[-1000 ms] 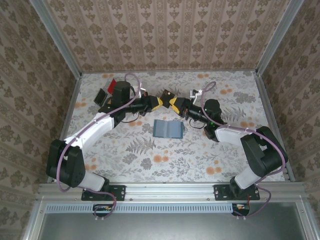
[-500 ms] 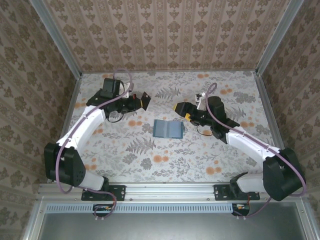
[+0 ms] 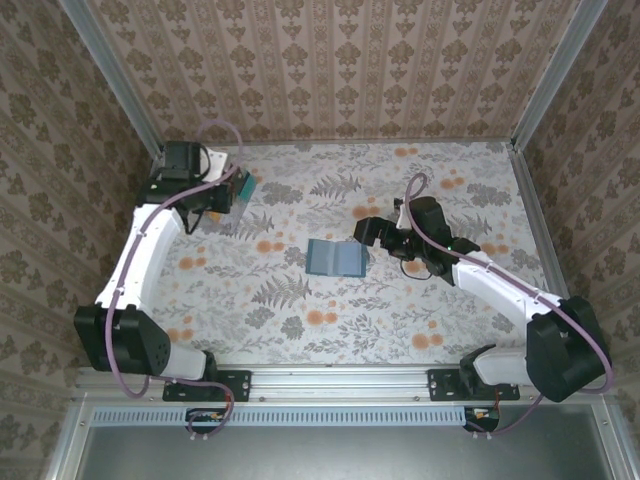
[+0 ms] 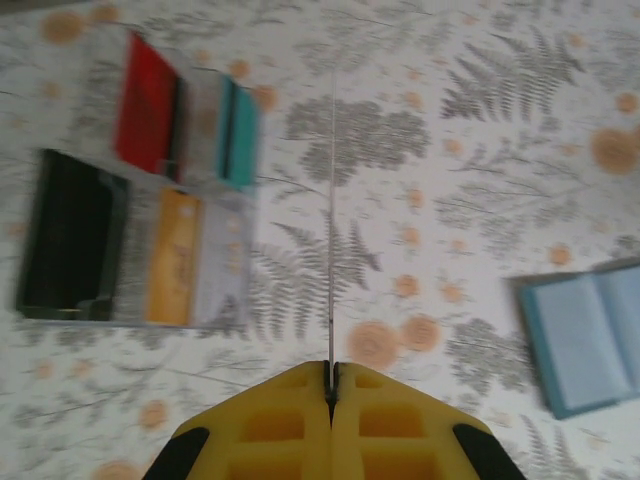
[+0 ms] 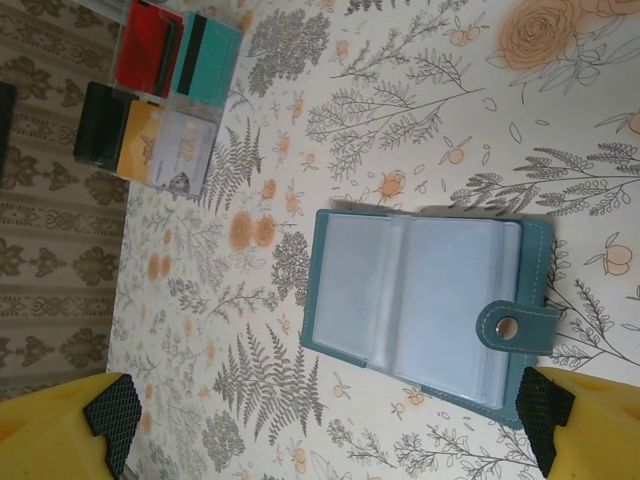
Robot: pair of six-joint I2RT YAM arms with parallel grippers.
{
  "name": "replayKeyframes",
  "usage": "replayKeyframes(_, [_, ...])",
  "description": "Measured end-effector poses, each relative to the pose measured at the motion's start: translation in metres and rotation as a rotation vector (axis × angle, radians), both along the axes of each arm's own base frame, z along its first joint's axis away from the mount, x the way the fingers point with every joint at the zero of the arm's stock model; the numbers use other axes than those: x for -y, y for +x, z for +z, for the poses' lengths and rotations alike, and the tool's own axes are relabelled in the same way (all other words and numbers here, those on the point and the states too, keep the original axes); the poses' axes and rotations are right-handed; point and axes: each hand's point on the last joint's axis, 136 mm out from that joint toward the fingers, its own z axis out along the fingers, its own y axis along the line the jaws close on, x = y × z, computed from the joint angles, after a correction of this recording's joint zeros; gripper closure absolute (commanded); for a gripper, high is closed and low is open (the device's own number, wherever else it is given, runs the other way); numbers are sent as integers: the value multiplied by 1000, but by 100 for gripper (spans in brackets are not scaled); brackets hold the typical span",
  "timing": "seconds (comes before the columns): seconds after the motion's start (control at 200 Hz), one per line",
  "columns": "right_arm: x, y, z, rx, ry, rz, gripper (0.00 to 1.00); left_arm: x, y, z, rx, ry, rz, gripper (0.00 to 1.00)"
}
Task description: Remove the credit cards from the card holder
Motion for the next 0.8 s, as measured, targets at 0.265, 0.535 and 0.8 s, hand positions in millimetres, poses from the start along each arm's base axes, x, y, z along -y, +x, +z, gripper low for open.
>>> replayKeyframes(0.265, [-5, 6, -8, -7, 12, 11, 0, -73, 20, -14, 5, 46, 109, 100])
replayKeyframes(0.535, [-9, 3, -7, 13, 43, 37, 0, -99, 39, -39, 6, 35, 96, 100])
replayKeyframes(0.8, [-10, 2, -4, 24, 58, 42, 0, -114, 54, -57, 4, -28, 80, 100])
